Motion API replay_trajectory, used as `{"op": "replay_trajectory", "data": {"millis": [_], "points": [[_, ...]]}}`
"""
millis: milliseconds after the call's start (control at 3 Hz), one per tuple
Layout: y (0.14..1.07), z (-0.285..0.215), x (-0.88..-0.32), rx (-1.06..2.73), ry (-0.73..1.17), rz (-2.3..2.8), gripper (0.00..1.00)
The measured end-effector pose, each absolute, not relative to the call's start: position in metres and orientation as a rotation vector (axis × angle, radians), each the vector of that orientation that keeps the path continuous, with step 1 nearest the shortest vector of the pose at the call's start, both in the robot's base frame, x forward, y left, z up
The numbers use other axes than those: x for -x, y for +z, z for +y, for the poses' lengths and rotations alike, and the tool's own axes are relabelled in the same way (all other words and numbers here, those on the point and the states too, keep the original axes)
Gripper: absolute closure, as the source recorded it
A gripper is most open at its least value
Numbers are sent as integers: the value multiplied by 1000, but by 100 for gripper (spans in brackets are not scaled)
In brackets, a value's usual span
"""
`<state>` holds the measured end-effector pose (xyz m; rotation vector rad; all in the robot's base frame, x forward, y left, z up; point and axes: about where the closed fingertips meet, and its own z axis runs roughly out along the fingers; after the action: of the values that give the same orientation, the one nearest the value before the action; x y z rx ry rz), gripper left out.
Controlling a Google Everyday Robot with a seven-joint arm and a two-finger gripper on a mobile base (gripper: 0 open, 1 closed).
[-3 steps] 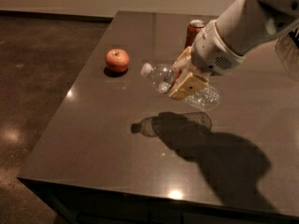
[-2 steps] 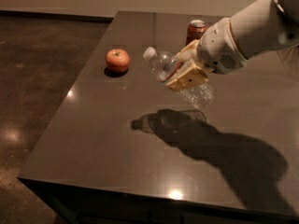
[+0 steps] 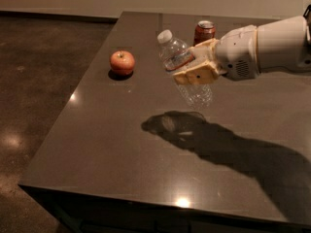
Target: Place water bottle upright
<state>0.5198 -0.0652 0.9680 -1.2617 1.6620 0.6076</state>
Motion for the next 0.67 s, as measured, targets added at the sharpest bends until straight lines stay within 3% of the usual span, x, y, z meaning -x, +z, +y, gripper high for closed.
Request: {"op": "replay_trajectory", "data": {"millis": [667], "points": [[962,-61,-533,1073,737,1557,100]]}}
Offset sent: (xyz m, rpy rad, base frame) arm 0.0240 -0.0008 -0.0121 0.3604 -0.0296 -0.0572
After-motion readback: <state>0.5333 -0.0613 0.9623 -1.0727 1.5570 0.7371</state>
